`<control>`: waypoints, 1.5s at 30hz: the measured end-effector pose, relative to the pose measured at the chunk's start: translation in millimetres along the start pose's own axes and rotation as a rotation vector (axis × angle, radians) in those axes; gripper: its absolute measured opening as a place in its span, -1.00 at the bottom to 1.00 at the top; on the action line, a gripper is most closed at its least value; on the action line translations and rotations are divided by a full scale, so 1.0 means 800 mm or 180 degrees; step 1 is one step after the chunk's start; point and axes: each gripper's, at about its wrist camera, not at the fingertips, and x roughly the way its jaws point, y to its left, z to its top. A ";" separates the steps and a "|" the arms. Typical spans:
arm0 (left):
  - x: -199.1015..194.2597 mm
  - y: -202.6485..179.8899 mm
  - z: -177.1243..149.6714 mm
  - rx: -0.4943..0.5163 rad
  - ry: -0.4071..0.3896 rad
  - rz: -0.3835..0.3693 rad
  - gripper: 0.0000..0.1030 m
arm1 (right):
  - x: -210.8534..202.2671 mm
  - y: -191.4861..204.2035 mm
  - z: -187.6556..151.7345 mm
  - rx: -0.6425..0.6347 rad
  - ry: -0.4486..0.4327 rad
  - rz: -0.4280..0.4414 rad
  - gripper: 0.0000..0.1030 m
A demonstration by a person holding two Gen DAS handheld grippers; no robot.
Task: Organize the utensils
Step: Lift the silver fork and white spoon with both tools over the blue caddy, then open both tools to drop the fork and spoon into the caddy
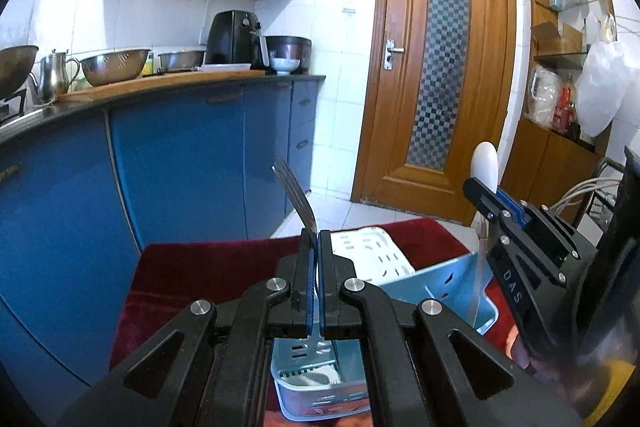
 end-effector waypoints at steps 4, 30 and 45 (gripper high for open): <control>0.008 -0.005 -0.014 0.0022 0.0086 -0.0015 -1.00 | -0.004 0.005 -0.009 -0.0044 0.0052 0.0093 -0.83; -0.017 -0.010 -0.020 -0.0018 0.0239 -0.0080 -0.43 | -0.035 -0.006 -0.009 0.0267 0.0366 0.0476 -0.01; -0.094 -0.014 -0.008 0.0037 0.0122 -0.0194 -0.35 | -0.096 -0.024 0.029 0.0678 0.0446 0.0585 0.06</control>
